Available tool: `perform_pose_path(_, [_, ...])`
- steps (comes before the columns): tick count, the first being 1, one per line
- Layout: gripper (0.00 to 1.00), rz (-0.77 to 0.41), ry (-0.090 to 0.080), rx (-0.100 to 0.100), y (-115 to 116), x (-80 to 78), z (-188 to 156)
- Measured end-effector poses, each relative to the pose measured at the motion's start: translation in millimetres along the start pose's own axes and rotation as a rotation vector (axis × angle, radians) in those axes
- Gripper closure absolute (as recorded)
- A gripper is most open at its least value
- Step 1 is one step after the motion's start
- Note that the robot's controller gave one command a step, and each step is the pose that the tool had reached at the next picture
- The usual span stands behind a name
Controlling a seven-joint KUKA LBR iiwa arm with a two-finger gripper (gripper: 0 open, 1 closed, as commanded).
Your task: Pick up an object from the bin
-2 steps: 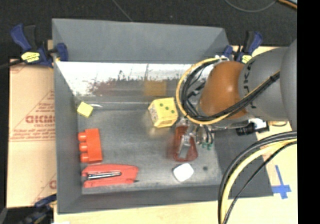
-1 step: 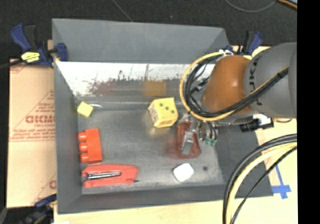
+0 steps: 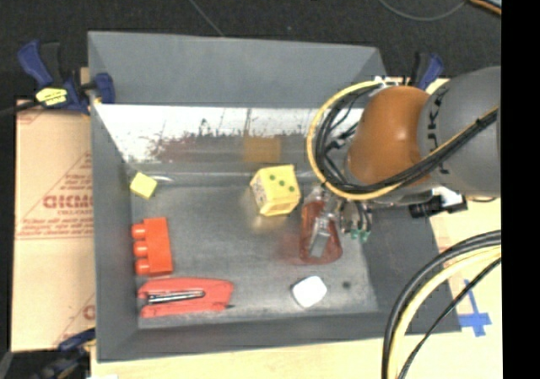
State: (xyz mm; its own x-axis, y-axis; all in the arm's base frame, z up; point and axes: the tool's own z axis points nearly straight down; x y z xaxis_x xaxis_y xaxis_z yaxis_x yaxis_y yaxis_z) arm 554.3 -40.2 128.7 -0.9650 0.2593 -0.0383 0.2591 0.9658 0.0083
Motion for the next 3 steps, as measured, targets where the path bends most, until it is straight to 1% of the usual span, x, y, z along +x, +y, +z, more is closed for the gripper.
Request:
perform_pose_path(1, [1.0,-0.001,-0.003,0.0,0,-0.6,-7])
perform_pose_path(2, [1.0,-0.003,0.0,0.0,0,-0.8,-27])
perform_pose_path(3, [1.0,-0.003,-0.002,-0.001,0,-2.8,-57])
